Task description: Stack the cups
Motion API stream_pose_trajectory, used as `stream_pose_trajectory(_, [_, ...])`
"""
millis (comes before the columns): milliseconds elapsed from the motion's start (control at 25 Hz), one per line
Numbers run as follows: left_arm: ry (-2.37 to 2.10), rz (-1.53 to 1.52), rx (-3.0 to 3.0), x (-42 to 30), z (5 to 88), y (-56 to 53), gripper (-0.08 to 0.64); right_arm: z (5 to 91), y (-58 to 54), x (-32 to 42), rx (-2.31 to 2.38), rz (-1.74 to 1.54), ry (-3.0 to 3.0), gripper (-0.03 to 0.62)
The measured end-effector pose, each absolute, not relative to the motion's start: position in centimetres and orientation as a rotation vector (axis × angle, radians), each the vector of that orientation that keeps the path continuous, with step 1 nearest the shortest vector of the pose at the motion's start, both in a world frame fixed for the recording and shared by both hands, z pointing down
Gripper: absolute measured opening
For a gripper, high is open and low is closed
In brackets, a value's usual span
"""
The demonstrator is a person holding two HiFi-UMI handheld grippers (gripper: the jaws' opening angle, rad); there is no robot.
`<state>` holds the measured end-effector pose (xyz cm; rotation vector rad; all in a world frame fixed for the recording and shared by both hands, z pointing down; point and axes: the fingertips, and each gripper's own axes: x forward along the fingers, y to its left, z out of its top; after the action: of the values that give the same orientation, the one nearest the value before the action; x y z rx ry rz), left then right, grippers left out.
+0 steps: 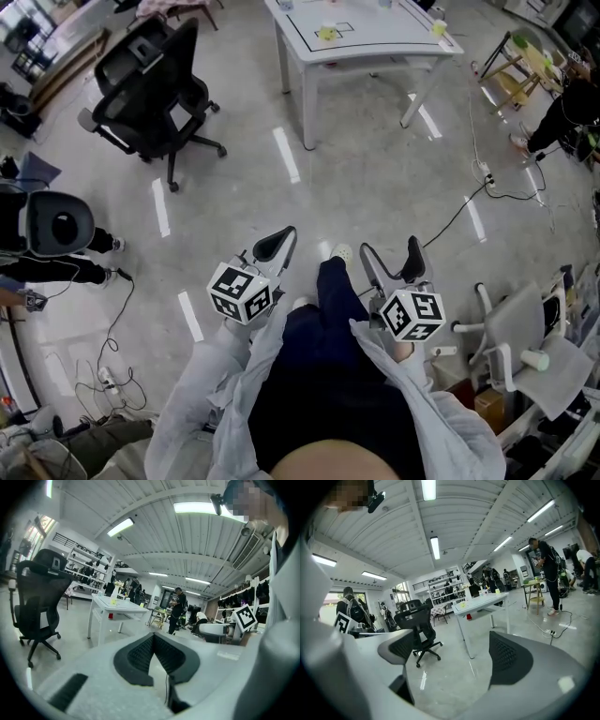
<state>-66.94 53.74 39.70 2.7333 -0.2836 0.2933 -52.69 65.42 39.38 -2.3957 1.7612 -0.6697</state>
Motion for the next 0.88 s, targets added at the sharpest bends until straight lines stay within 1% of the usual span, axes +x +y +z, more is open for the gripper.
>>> stream_pose_trajectory(200, [-0.326, 0.283, 2.723, -64.8, 40.4, 50.7, -0.003, 40.3, 62.0, -50.1, -2.384, -0.694, 1.801, 0.512])
stream_pose_trajectory(360, [-0.357, 0.276, 2.723, -61.3, 40.2, 46.6, -0.003, 40.4, 57.6, -45.9, -2.373, -0.689, 1.833, 0.511])
stream_pose_trajectory(640, [-0.386, 0.268, 2.716, -52.8, 39.8, 38.9, -0.003, 40.1, 49.2, -37.5, -2.341, -0.682, 1.934, 0.509])
stream_pose_trajectory(880, [-0.364, 0.237, 2.719, -45.0, 39.4, 35.6, -0.003, 40.1, 45.0, -30.5, -2.336, -0.677, 1.977, 0.508])
